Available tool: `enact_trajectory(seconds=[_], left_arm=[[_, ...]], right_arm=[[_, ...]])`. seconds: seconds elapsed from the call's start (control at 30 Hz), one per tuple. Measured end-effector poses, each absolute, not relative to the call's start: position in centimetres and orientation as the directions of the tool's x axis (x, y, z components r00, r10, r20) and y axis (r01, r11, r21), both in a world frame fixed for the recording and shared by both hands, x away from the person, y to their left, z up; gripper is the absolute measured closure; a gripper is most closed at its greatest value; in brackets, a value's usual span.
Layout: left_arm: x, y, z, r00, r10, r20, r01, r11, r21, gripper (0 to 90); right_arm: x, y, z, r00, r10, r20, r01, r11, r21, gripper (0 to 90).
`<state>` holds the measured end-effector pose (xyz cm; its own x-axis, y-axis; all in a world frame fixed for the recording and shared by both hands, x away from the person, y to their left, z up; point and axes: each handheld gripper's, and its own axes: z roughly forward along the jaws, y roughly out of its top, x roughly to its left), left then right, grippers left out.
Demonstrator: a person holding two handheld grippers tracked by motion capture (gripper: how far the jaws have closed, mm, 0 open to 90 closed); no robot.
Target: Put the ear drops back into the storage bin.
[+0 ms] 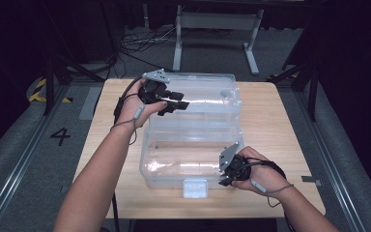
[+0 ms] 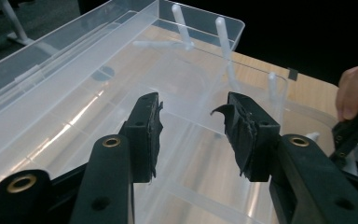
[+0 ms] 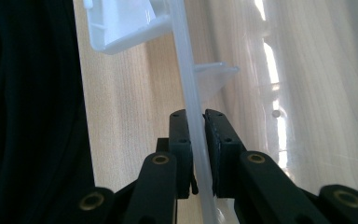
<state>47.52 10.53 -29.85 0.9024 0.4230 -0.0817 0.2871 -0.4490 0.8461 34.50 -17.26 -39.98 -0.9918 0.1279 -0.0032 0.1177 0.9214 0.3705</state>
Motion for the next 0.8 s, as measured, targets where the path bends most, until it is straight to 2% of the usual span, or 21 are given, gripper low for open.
enact_trajectory(seconds=[0.17,0.3,0.57,0.8], left_arm=[[48.3,9.7,-29.8,0.909,0.414,-0.049,0.266,-0.484,0.834,53.0],[48.6,9.2,-30.0,0.919,0.39,-0.067,0.267,-0.486,0.833,52.9],[48.9,8.3,-30.6,0.926,0.365,-0.102,0.289,-0.505,0.813,57.3],[49.2,7.7,-31.2,0.927,0.366,-0.08,0.284,-0.548,0.787,59.3]], right_arm=[[34.4,-17.4,-40.0,-0.991,0.133,0.004,0.124,0.919,0.375,81.8],[34.4,-17.4,-40.0,-0.991,0.136,0.006,0.128,0.917,0.378,81.7],[34.4,-17.4,-40.0,-0.991,0.135,0.007,0.127,0.918,0.376,81.5],[34.5,-17.4,-40.1,-0.99,0.137,0.008,0.13,0.916,0.379,81.5]])
